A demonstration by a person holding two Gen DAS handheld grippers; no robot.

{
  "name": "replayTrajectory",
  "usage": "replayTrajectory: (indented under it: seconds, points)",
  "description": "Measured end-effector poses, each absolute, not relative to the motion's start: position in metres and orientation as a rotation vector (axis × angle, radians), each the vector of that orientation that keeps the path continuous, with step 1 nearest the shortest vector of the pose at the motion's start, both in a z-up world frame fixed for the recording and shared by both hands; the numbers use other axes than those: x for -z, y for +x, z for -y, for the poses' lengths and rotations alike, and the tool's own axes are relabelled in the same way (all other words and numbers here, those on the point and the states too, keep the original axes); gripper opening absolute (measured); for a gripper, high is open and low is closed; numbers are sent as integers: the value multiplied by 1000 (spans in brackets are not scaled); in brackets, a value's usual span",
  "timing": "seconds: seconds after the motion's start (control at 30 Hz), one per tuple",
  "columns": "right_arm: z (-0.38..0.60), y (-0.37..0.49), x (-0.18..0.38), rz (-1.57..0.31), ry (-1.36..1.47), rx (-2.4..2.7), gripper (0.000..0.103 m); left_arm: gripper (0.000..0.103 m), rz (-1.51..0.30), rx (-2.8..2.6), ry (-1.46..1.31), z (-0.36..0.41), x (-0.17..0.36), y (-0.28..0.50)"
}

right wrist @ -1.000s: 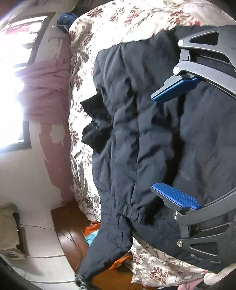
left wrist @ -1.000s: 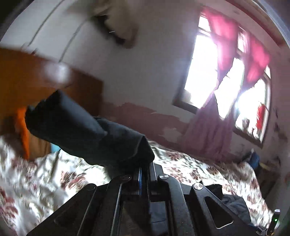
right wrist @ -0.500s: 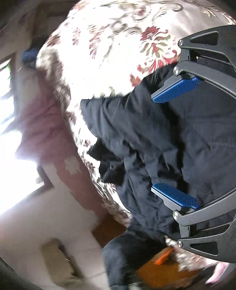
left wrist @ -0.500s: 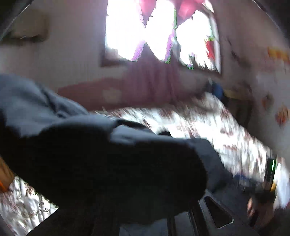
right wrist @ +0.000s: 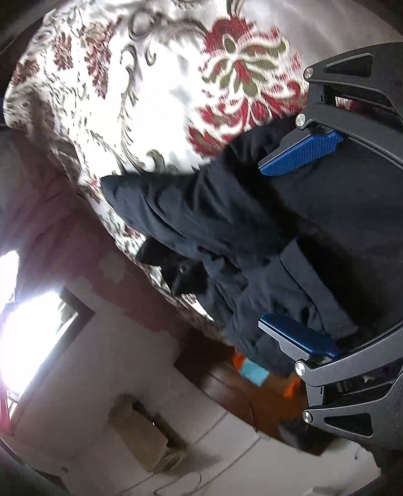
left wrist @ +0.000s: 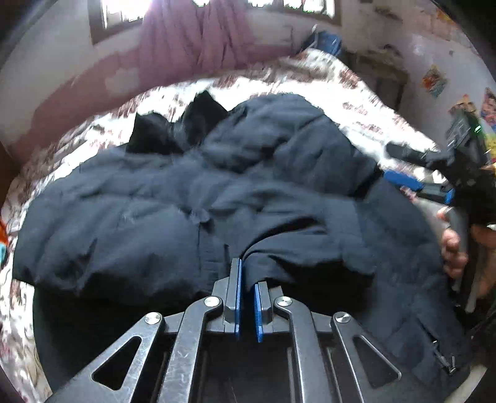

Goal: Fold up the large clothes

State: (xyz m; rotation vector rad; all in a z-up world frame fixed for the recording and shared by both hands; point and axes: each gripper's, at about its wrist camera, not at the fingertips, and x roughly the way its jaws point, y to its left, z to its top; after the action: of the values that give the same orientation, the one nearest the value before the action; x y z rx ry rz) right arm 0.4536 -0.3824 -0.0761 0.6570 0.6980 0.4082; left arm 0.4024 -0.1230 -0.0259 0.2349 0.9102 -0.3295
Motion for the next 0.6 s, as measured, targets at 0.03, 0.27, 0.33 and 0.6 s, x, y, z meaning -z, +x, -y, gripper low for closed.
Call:
replayTrajectory:
  seconds: [0.03, 0.27, 0.33, 0.6]
  points:
    - [380, 454, 77, -706, 645, -411, 87, 8, -919, 327, 230, 125, 27, 404]
    - [351, 446, 74, -758, 483, -427, 87, 10, -923, 298, 65, 95, 31, 386]
    - [340, 445, 71, -773, 432, -448, 87, 11, -936, 287, 21, 85, 35, 384]
    - [322, 438, 70, -828, 352, -507, 87, 81, -954, 261, -33, 75, 45, 370]
